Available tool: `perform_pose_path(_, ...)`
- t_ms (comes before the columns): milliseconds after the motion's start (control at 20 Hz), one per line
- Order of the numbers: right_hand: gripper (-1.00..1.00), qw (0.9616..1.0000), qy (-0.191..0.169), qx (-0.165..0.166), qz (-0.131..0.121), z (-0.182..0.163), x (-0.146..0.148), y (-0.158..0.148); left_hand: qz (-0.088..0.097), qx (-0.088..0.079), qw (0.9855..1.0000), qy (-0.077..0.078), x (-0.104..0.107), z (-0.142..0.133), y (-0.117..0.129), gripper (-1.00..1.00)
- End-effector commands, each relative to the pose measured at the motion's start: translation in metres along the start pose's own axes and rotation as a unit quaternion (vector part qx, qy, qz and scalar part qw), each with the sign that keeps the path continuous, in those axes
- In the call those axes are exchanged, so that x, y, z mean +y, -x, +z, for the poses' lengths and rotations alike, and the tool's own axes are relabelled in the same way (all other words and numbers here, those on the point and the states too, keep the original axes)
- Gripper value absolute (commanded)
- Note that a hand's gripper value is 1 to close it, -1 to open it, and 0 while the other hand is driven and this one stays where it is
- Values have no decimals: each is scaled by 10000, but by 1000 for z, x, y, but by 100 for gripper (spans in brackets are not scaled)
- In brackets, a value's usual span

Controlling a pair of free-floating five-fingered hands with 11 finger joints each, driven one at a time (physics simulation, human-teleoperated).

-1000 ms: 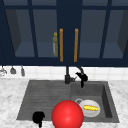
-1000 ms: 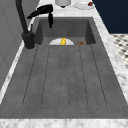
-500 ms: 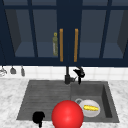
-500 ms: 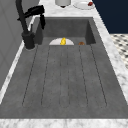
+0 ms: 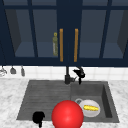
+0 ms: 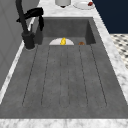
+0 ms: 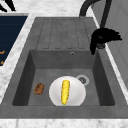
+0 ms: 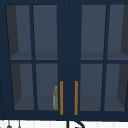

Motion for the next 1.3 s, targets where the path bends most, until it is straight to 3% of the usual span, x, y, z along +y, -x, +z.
perform_pose_path(0, -100, 9994, -331, 38, -104, -19, 8, 9, 0, 0, 10000, 0, 0, 0, 0, 0)
perform_pose_path(400, -100, 9986, -176, 464, 171, -26, 21, -13, 0, 0, 10000, 0, 0, 0, 0, 0)
perform_pose_path(450, 100, 9986, -136, 483, 184, -25, 22, -15, 0, 0, 10000, 0, 0, 0, 0, 0)
perform_pose_path(700, 100, 9978, 370, 499, 220, -20, 23, -17, 0, 0, 10000, 0, 0, 0, 0, 0)
perform_pose_path(800, 100, 9972, 289, 514, 449, -18, 24, -15, 0, 0, 10000, 0, 0, 0, 0, 0)
perform_pose_path(900, 100, 9972, 232, 521, 485, -16, 28, -14, 0, 0, 10000, 0, 0, 0, 0, 0)
perform_pose_path(1250, 100, 9969, 366, 593, 354, -18, 27, -14, 0, 0, 10000, 0, 0, 0, 0, 0)
